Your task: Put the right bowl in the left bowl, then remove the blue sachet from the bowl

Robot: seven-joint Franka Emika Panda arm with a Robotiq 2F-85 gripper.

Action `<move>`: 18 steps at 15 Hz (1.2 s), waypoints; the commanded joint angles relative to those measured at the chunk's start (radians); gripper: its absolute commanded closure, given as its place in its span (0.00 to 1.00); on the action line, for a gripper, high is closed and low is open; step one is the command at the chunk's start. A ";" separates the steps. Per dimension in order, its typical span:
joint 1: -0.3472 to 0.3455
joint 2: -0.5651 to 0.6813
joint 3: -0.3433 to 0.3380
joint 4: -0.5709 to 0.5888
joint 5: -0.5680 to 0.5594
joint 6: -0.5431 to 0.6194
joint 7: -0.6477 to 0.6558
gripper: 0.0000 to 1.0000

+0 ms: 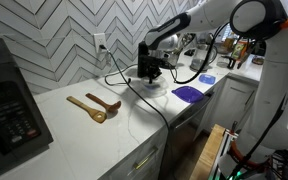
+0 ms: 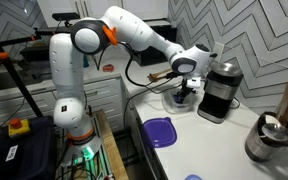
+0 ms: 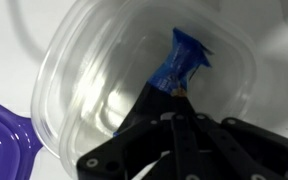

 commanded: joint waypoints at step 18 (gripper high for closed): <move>0.002 0.016 -0.009 -0.062 0.008 0.008 0.008 0.63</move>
